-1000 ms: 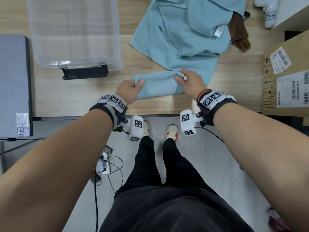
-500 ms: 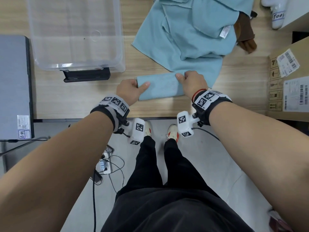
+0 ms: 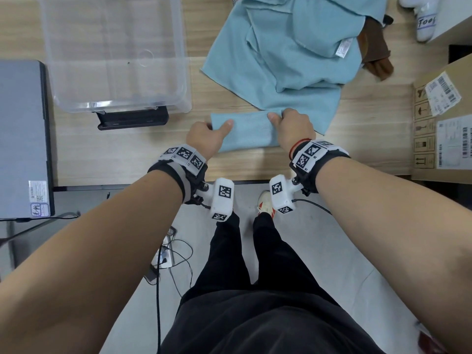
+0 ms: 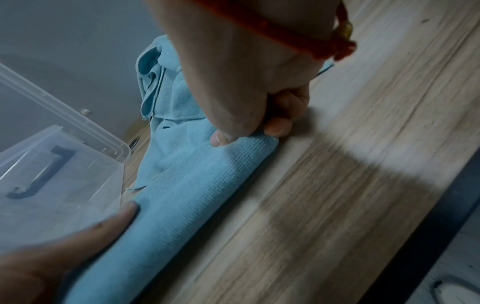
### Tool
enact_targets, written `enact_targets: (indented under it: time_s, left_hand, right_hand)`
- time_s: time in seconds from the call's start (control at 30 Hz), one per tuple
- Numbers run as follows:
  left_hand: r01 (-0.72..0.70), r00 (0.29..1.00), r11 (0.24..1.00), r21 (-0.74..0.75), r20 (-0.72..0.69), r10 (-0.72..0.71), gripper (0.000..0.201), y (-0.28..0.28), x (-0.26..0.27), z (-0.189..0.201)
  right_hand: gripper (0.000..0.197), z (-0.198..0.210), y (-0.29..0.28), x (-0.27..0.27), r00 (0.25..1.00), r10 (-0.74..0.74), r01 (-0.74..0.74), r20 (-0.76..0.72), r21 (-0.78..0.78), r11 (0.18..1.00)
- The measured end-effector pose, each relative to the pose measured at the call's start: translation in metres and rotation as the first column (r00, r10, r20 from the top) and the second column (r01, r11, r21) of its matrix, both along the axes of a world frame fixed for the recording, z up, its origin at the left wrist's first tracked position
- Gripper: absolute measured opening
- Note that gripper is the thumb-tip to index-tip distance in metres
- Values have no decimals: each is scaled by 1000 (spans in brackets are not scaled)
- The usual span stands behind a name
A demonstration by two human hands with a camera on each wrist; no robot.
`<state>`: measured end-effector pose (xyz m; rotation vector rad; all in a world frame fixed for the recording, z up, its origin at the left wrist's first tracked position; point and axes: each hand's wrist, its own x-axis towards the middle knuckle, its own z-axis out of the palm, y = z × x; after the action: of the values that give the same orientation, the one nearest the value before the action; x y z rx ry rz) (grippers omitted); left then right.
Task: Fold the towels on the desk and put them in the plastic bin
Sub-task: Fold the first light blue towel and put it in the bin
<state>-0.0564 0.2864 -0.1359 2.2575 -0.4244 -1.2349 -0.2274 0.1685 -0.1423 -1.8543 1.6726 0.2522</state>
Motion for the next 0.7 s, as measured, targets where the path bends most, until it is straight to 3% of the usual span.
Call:
enact_targets:
  time_s: [0.1, 0.37, 0.47, 0.57, 0.63, 0.7]
  left_hand:
    - [-33, 998, 999, 14, -50, 34, 56, -7, -2, 2]
    - [-24, 999, 998, -66, 33, 26, 32, -7, -7, 11]
    - [127, 991, 988, -89, 45, -124, 40, -9, -8, 26]
    - [322, 943, 940, -110, 132, -307, 19, -16, -14, 50]
    - [444, 888, 883, -154, 210, -410, 18, -23, -19, 66]
    - [548, 828, 815, -190, 261, -496, 16, -31, -26, 87]
  right_hand:
    - [41, 1, 2, 0, 1000, -4, 4, 8, -1, 1000]
    - [40, 7, 12, -8, 1000, 6, -7, 21, 36, 999]
    - [39, 15, 11, -20, 997, 51, -53, 63, 29, 998]
    - [42, 34, -1, -33, 971, 146, -150, 189, 8, 989]
    - [64, 52, -11, -36, 898, 309, -332, 312, 23, 943]
    - [91, 70, -18, -34, 797, 506, -545, 329, 31, 838]
